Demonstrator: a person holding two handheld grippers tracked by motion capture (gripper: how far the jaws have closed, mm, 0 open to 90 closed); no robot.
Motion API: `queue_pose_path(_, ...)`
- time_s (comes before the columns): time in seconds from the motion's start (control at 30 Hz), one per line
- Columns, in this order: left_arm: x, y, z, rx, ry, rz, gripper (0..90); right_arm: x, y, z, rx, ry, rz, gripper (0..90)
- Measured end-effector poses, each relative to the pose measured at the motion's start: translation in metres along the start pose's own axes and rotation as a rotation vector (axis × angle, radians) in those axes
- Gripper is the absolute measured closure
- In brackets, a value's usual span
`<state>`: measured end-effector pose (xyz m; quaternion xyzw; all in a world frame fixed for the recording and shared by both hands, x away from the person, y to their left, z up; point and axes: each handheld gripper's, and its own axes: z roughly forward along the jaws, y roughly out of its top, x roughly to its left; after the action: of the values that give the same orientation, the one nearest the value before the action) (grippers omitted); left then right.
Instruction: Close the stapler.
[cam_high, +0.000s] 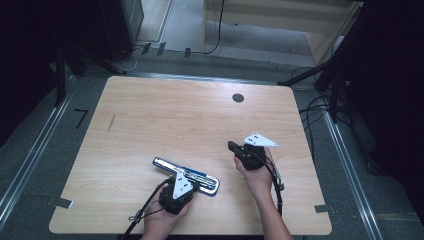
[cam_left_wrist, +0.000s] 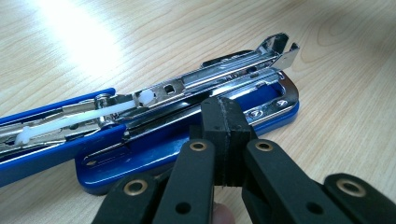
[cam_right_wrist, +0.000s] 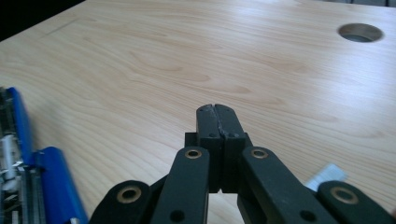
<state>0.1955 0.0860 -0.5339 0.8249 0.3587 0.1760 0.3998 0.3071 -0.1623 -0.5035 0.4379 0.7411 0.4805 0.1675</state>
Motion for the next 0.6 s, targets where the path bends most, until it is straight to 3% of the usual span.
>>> queue_pose_path(0.27, 0.0, 0.0, 0.0, 0.0, 0.0, 0.001, 90.0, -0.024, -0.012, 0.002, 0.03, -0.084, 0.039, 90.0)
queue_pose_path(0.6, 0.0, 0.0, 0.0, -0.001, -0.001, -0.002, 90.0, -0.034, -0.021, 0.018, 0.078, -0.124, 0.052, 90.0)
